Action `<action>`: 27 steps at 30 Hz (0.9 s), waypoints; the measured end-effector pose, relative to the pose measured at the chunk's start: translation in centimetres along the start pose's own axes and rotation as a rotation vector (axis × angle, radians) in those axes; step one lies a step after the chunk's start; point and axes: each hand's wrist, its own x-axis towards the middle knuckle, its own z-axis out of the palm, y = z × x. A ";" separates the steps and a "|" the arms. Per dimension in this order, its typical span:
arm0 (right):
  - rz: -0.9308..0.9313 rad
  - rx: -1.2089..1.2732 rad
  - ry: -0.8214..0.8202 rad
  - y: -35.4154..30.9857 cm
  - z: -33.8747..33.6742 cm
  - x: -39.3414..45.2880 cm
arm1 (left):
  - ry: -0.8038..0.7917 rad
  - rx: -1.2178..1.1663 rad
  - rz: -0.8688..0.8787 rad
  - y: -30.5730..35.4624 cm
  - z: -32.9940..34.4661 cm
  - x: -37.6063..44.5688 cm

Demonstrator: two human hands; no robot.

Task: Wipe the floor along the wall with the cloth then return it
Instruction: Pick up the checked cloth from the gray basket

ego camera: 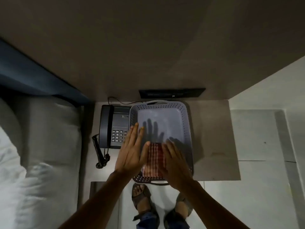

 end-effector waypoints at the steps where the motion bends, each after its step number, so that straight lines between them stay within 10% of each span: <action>1: -0.005 -0.021 -0.002 0.3 0.9 0.9 | -0.008 0.006 0.008 -0.4 0.7 0.6; 12: -0.045 0.005 0.187 1.8 4.1 3.8 | -0.120 -0.061 0.063 -1.4 5.9 7.7; 27: 0.083 0.619 -0.084 4.8 -1.4 -0.2 | -0.084 -0.244 -0.069 0.1 5.6 7.4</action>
